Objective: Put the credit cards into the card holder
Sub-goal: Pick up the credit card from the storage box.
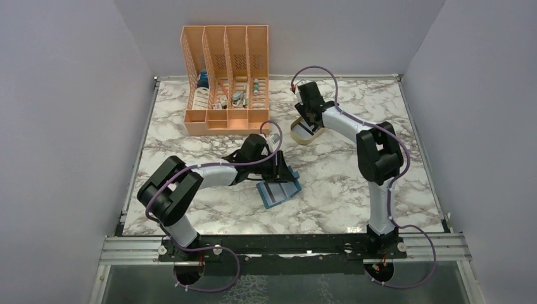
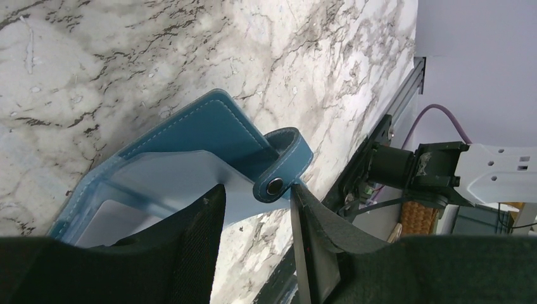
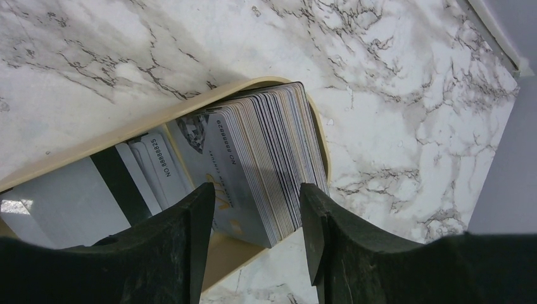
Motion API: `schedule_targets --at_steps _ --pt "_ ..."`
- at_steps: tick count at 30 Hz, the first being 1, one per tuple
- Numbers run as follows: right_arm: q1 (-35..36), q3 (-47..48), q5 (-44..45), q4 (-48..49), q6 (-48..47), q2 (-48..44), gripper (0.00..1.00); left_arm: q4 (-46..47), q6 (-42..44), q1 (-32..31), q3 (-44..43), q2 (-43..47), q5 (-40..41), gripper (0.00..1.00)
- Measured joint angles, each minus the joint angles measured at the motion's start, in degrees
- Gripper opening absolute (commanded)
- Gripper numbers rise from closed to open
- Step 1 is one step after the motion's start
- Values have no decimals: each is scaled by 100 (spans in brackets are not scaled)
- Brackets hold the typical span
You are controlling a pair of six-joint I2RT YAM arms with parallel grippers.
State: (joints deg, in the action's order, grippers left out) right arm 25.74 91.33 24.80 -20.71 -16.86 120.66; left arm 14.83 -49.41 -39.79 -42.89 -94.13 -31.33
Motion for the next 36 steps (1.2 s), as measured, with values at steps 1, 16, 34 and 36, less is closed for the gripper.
schedule_targets --at_steps 1,16,34,36 --pt "0 0 0 4 -2 9 51 4 0 0 -24 -22 -2 45" --pt "-37 -87 26 186 -94 79 36 17 70 -109 -52 -260 92 45" --pt "-31 -234 15 245 -7 -76 25 22 203 -258 -52 -555 142 45" --pt "-33 -271 17 243 9 -111 24 20 205 -269 -52 -555 142 45"
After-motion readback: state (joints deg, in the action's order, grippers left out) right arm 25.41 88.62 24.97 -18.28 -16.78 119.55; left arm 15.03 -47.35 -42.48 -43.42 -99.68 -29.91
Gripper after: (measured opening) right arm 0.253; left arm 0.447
